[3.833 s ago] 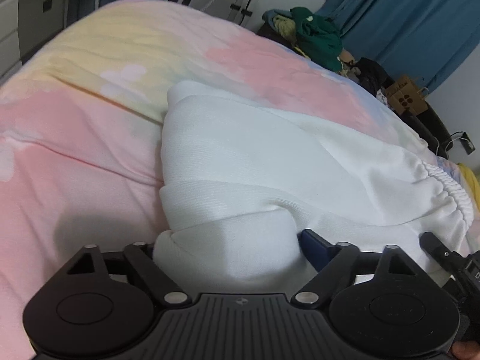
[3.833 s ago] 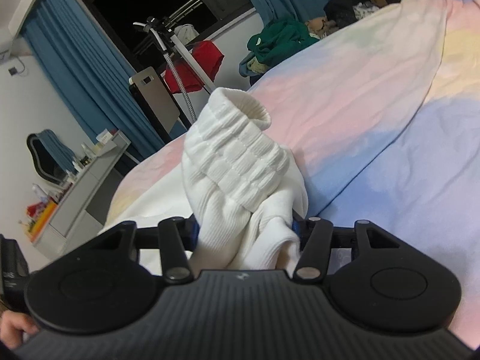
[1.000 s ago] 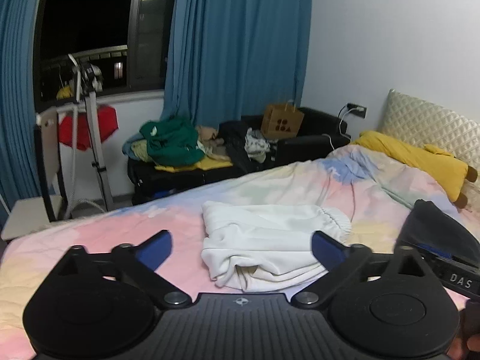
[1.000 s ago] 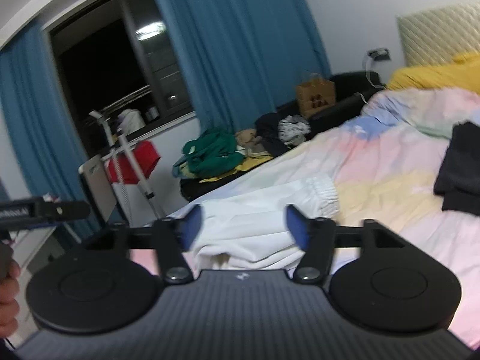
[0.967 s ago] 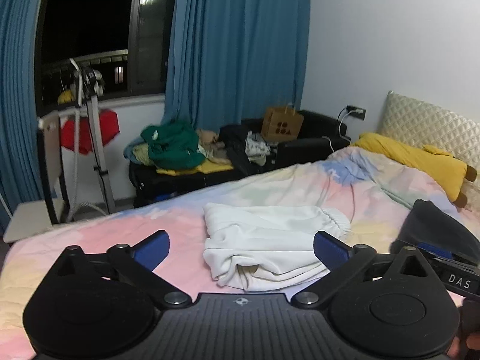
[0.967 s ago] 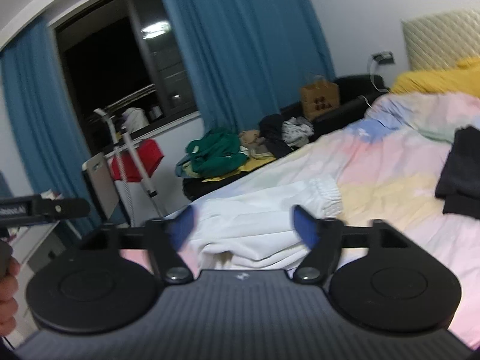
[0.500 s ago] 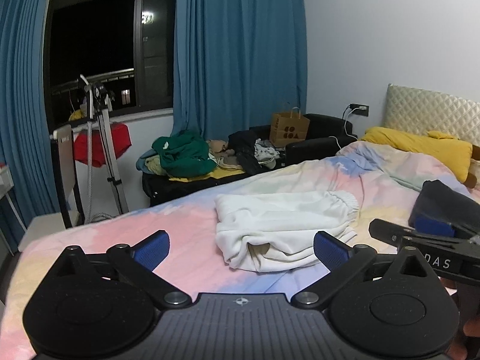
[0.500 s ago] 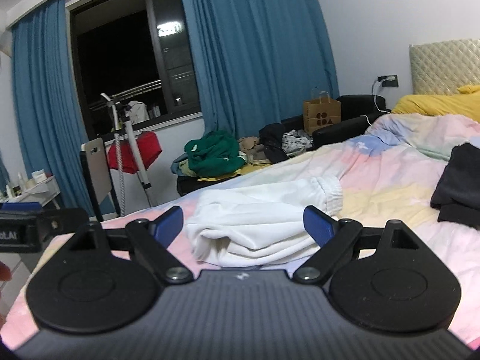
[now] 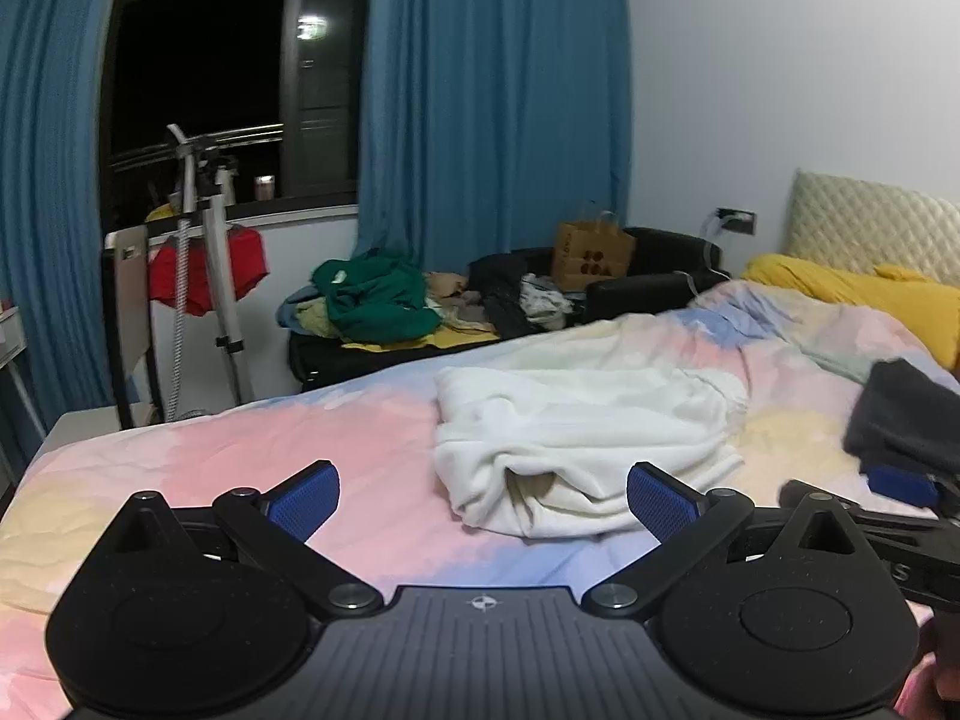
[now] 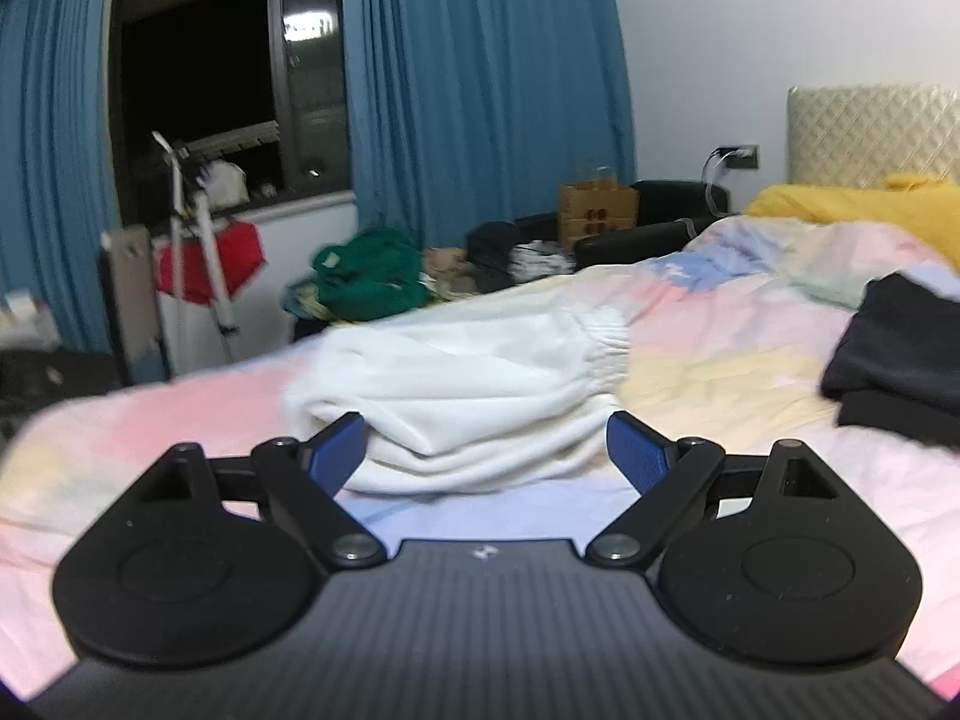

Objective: Fold clothes

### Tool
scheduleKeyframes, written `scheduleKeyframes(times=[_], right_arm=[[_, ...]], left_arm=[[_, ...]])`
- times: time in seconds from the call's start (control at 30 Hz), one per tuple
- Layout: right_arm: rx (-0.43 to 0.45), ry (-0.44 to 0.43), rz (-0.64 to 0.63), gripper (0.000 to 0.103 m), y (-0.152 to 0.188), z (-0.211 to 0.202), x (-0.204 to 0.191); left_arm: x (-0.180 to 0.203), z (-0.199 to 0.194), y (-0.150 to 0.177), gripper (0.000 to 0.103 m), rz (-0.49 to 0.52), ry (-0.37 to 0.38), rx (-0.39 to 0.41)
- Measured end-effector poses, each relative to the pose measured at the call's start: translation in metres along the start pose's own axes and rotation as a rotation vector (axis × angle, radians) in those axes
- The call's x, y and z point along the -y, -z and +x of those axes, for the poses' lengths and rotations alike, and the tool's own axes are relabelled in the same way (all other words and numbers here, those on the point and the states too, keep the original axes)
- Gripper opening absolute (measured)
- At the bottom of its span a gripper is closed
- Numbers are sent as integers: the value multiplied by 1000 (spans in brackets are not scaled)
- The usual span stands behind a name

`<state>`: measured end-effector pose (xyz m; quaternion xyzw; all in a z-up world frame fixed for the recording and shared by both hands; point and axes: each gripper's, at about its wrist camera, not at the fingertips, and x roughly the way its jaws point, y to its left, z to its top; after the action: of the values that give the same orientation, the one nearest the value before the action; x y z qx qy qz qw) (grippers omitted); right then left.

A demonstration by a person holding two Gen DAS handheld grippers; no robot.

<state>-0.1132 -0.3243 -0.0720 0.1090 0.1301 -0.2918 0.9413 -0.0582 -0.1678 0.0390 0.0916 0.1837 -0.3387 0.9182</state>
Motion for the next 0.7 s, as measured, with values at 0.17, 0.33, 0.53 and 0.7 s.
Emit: scheduleKeyframes(times=[0.17,0.33,0.53,0.7], right_arm=[[0,-7,29,88,3,-1,6],[-8,1,21,88,6,2,1],[-23,-4,-8,88,8,3,-8],[-19,-10,-24,88,9,1,-14]], left_arm=[[-3,-1,9,103,12,8,9],[-7,-1,18,103,21,-13,19],[-11,-3,25,102,26,-27,13],[-18,-9,29,102,11,-34,14]])
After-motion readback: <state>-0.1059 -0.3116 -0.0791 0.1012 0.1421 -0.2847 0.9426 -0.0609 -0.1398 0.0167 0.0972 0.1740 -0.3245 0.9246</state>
